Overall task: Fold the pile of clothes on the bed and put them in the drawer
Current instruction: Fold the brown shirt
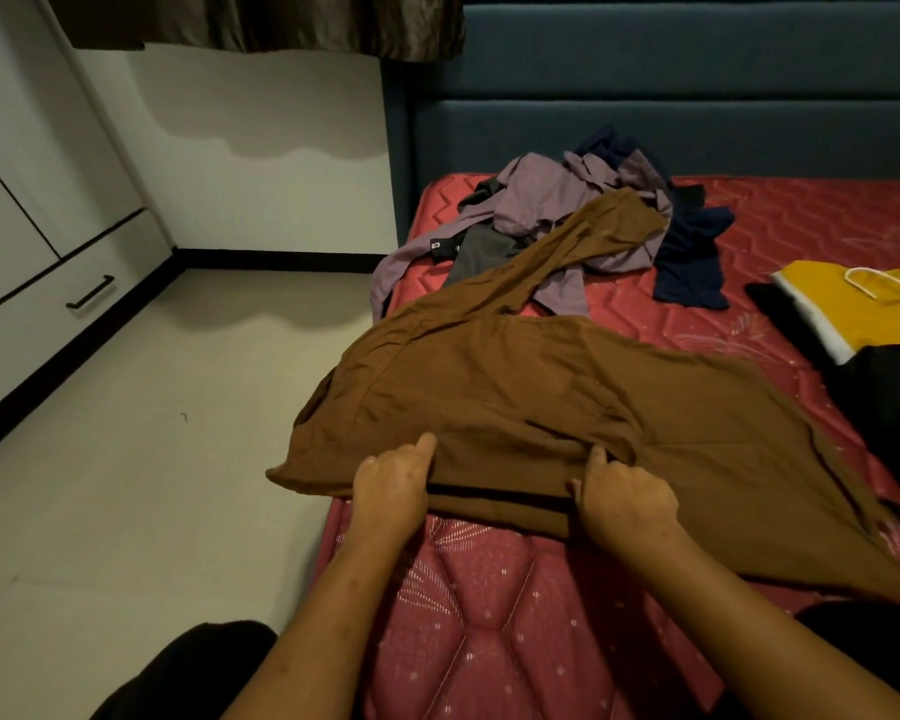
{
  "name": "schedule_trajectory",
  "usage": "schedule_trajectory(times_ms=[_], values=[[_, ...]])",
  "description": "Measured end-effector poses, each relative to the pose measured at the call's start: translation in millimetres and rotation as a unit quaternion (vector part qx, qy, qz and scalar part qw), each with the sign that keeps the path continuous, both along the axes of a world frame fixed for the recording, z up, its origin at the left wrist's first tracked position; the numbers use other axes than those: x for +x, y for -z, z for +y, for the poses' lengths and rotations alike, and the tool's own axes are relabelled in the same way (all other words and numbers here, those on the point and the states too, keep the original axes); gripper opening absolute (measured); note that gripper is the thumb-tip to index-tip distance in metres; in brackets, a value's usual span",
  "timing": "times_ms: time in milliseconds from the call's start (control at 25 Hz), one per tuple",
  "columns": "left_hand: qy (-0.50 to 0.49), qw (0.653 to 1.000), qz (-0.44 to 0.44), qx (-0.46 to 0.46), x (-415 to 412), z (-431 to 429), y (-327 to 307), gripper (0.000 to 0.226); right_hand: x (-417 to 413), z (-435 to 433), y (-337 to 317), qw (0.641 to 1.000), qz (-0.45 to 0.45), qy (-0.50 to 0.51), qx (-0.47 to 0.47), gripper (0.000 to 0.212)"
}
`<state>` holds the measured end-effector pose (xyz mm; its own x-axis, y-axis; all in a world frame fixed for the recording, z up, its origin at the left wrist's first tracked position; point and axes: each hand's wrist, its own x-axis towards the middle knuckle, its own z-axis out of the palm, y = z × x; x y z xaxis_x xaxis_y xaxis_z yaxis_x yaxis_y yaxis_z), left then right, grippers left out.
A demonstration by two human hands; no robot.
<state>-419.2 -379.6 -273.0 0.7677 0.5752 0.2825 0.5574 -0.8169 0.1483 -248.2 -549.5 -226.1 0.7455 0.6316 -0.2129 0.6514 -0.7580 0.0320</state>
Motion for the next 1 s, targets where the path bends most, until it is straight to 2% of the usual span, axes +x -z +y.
schedule_trajectory(times_ms=[200,280,400,480,560,600,640,720,800,840,920,960,1000], values=[[-0.013,0.999,0.039,0.029,-6,-8,-1,0.037,33,-14,-4,0.982,0.043,0.179,0.036,0.071],[-0.017,0.998,0.035,0.047,-7,-8,1,0.039,47,-26,-7,0.969,0.050,0.238,0.029,0.067],[-0.015,0.996,0.035,0.083,-5,-10,2,0.042,80,-55,-16,0.957,0.088,0.275,-0.013,0.059],[-0.003,0.994,0.038,0.107,-1,-19,-1,0.040,108,-73,-10,0.947,0.135,0.290,0.013,0.062],[0.035,0.992,0.037,0.112,5,-36,0,0.037,133,-86,10,0.935,0.197,0.284,0.074,0.052],[0.057,0.993,0.047,0.096,10,-47,3,0.037,144,-90,24,0.923,0.236,0.285,0.106,0.046],[0.080,0.993,0.064,0.066,16,-61,4,0.039,144,-93,25,0.913,0.251,0.299,0.116,0.048],[0.109,0.988,0.105,-0.011,27,-84,5,0.046,119,-87,1,0.907,0.254,0.308,0.132,0.073],[0.125,0.976,0.167,-0.054,39,-104,4,0.049,119,-87,-5,0.909,0.255,0.297,0.142,0.083],[0.132,0.970,0.194,-0.064,44,-111,2,0.050,120,-87,-8,0.912,0.257,0.286,0.144,0.079],[0.144,0.962,0.218,-0.074,57,-126,-2,0.054,126,-86,-13,0.921,0.243,0.255,0.165,0.051],[0.148,0.960,0.221,-0.086,64,-133,-4,0.055,129,-85,-17,0.924,0.220,0.240,0.203,0.035],[0.148,0.958,0.222,-0.103,72,-140,-5,0.057,132,-87,-21,0.923,0.193,0.232,0.239,0.031]])
